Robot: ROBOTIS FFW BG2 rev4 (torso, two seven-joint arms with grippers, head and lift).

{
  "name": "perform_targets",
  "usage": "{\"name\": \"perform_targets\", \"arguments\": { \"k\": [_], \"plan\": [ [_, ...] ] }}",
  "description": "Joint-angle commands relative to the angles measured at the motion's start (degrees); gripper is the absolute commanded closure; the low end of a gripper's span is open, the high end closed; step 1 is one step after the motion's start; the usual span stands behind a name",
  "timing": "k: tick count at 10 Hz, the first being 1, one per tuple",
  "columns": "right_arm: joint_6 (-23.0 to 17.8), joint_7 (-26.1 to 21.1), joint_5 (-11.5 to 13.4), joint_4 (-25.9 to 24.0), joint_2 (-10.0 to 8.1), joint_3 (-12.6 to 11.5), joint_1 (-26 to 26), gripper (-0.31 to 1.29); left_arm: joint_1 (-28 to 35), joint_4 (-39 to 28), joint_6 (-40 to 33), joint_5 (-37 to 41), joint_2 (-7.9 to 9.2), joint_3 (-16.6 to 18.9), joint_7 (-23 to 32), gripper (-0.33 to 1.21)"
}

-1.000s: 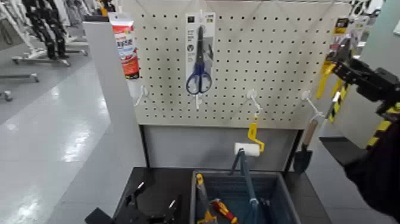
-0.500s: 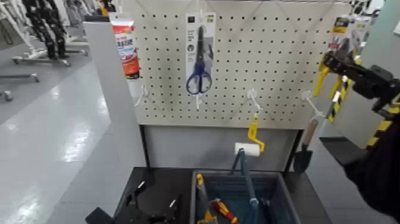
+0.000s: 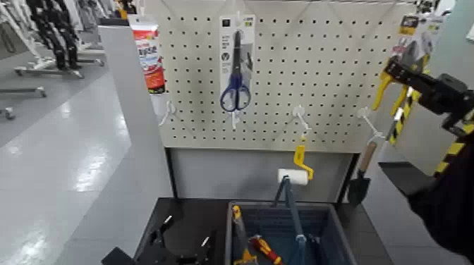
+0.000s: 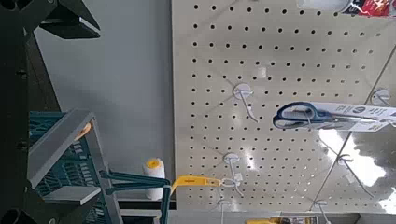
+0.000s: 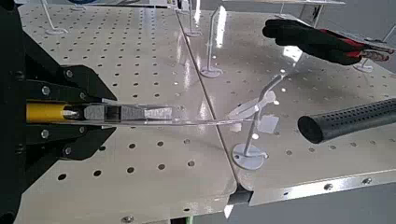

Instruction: Put the yellow pliers into the crate.

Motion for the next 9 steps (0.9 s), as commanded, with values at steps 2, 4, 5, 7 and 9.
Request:
{"name": "perform_targets", "arguments": {
  "k": [2,4,5,7,9],
  "plan": [
    [0.6,-0.2,-0.3,-1.2,-0.11,-0.4,0.2,1.17,0.0,0.1,-0.3,0.1,-0.2,-0.1,0.0,0.12],
    [0.6,-0.7,-1.4,-4.1,0.33,-1.1,1.5,1.17,0.0,0.2,-0.3,0.1,-0.29,-0.2,0.0,0.12],
    [0.8,-1.0,-1.6,-6.6,0.59,-1.7,2.6,1.17,0.0,0.2,-0.2,0.1,-0.37,-0.2,0.0,0.12],
    [1.8,-1.9,-1.9,-13.2,1.56,-3.3,5.1,1.17,0.0,0.4,-0.2,0.1,-0.46,-0.3,0.0,0.12],
    [2.3,-3.0,-2.4,-17.8,2.87,-3.6,7.7,1.17,-0.3,0.7,-0.1,0.3,-0.46,-0.6,0.0,0.12]
  ]
}}
